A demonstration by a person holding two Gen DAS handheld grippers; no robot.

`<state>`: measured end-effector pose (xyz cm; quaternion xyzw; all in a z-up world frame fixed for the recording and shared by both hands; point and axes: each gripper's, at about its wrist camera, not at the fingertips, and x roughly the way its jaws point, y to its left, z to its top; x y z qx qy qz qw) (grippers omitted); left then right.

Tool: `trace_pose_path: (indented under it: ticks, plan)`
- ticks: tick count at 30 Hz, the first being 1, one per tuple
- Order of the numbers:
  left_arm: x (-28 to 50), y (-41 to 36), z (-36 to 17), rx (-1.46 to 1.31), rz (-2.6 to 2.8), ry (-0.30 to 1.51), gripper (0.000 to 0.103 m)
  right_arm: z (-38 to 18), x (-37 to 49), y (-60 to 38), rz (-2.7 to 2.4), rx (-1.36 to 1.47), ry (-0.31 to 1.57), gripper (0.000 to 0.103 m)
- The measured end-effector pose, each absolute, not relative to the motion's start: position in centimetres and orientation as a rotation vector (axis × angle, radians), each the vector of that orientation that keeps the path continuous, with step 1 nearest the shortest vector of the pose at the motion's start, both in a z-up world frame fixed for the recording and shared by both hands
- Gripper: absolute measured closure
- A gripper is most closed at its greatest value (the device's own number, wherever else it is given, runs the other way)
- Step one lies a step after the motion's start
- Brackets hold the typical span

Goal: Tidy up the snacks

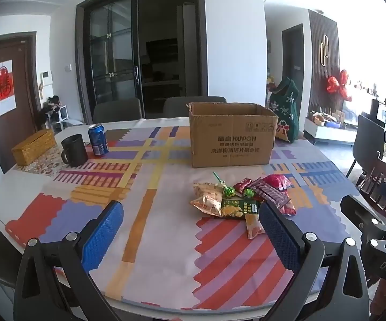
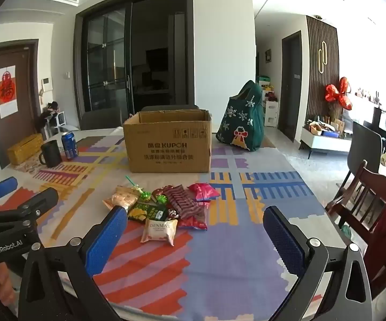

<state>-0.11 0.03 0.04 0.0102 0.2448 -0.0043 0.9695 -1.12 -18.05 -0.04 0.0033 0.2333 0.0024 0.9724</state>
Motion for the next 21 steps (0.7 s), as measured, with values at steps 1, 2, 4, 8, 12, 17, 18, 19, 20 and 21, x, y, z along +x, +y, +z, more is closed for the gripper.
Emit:
trace_pose_path:
  ticks: [1,2,4,8,12,17,18,19,20,21]
  plan:
    - [-0.2,0.0,0.0,0.024,-0.009,0.492,0.0,0.0,-1.1,-18.1,0.005,0.009,0.482,0.0]
    - [-0.2,0.0,0.0,0.028,-0.011,0.49,0.0,0.0,-1.1,-18.1,0.007,0.009,0.481,0.001]
    - [-0.4,0.6,0.2,0.017,-0.015,0.493,0.0,0.0,-1.2,-18.2,0.004,0.012,0.481,0.001]
    - [-0.6,0.0,0.9,0.025,0.003,0.49,0.0,0.0,-1.3,-18.2,0.004,0.012,0.481,0.001]
    - [-0.6,0.1,0.7,0.024,0.007,0.489,0.0,0.0,-1.2,-18.1,0.004,0.014,0.48,0.001]
    - [-0.6,0.1,0.6,0.023,0.002,0.493,0.0,0.2,-1.4,-18.3,0.004,0.018,0.479,0.001]
    - [-0.6,0.2,0.6,0.022,0.002,0.493,0.0,0.2,-1.4,-18.3,0.004,0.019,0.478,0.001]
    - [-0.6,0.2,0.6,0.022,0.002,0.492,0.0,0.2,-1.4,-18.3,0.003,0.019,0.478,0.001]
    - [-0.6,0.1,0.6,0.023,0.002,0.492,0.0,0.2,-1.4,-18.3,0.003,0.02,0.477,0.001]
    - [-0.6,0.1,0.6,0.023,0.002,0.491,0.0,0.1,-1.4,-18.3,0.003,0.02,0.477,0.001]
